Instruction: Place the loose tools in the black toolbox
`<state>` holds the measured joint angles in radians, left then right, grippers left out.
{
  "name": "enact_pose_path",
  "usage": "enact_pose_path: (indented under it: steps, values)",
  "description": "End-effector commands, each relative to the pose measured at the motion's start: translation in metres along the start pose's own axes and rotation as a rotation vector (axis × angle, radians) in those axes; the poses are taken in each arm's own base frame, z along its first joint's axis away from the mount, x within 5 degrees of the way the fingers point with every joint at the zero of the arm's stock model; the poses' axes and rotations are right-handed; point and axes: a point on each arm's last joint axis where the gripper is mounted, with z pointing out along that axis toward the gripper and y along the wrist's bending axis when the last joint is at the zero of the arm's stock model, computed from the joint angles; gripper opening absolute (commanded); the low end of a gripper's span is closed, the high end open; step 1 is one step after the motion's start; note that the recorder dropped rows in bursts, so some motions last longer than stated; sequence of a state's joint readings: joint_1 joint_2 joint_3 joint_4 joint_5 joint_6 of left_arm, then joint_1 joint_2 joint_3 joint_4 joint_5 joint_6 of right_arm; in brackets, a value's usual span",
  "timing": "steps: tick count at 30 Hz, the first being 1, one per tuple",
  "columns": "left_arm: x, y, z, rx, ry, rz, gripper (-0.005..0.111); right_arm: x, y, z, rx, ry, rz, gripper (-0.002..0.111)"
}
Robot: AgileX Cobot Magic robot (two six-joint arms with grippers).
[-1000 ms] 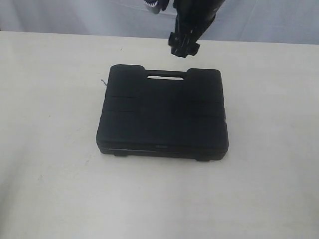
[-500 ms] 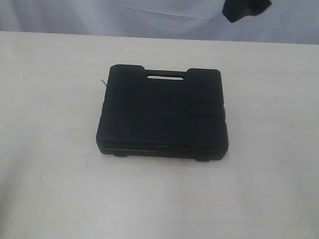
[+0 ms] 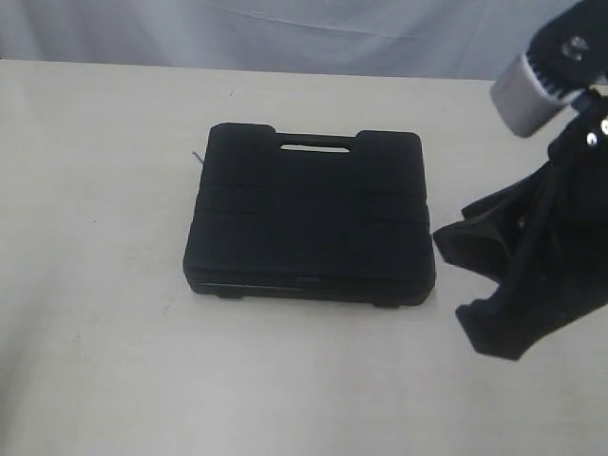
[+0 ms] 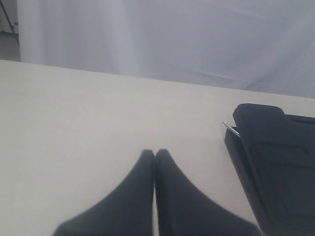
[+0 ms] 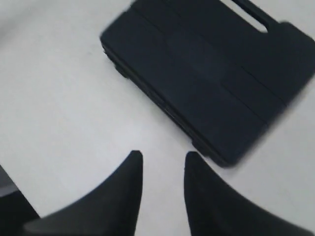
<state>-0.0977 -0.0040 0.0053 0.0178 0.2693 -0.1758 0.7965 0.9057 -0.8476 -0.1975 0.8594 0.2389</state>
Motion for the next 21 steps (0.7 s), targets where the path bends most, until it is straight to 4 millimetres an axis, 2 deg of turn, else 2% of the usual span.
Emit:
enact_pose_path:
  steps: [1,6,16,21]
  values:
    - [-0.002,-0.001,0.000,0.006,-0.001,0.002,0.000,0.010,0.009,0.001,-0.078,-0.143,-0.020,0.029]
    - [-0.002,0.000,0.000,0.005,-0.001,0.004,0.000,0.019,0.011,0.003,-0.089,-0.116,-0.020,0.029]
    - [-0.002,0.000,0.000,0.005,-0.001,0.006,0.000,0.020,0.012,0.003,-0.100,-0.118,-0.028,0.029]
    - [-0.002,0.000,0.000,0.005,-0.001,0.006,0.000,0.025,0.004,-0.020,-0.072,-0.236,-0.083,0.029]
